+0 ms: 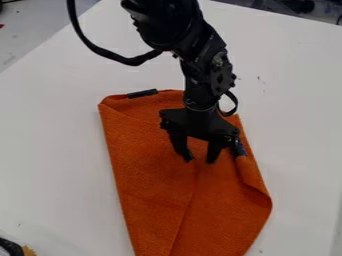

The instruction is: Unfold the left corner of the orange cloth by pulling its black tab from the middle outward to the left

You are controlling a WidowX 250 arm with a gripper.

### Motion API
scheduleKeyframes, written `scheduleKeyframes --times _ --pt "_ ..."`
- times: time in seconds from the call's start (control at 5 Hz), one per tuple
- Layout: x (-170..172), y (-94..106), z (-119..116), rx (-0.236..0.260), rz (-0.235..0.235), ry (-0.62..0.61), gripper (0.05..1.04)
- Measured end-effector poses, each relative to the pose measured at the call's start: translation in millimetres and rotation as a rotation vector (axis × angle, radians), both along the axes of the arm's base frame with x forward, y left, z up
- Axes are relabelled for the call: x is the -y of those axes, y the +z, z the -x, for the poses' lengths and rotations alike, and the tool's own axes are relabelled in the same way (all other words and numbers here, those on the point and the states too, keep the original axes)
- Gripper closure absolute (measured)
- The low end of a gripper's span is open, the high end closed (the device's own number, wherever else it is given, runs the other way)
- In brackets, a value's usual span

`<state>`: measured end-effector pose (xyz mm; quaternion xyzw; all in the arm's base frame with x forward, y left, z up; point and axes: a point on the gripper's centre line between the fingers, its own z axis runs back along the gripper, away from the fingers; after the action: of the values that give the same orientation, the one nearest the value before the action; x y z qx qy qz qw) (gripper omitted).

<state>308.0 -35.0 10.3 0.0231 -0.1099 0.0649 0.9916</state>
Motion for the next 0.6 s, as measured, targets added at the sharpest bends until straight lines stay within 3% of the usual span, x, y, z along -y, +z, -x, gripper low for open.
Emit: scheduleKeyframes --times 0.2,0.4,0.6 --pt "-2.0 -0.3 0.1 -0.001 0.002 0.005 0.374" --pt "-8.1 -1.7 0.8 -0.001 0.006 0.021 0.659" --pt "-10.3 -3.0 3.3 0.008 0.011 0.023 0.878"
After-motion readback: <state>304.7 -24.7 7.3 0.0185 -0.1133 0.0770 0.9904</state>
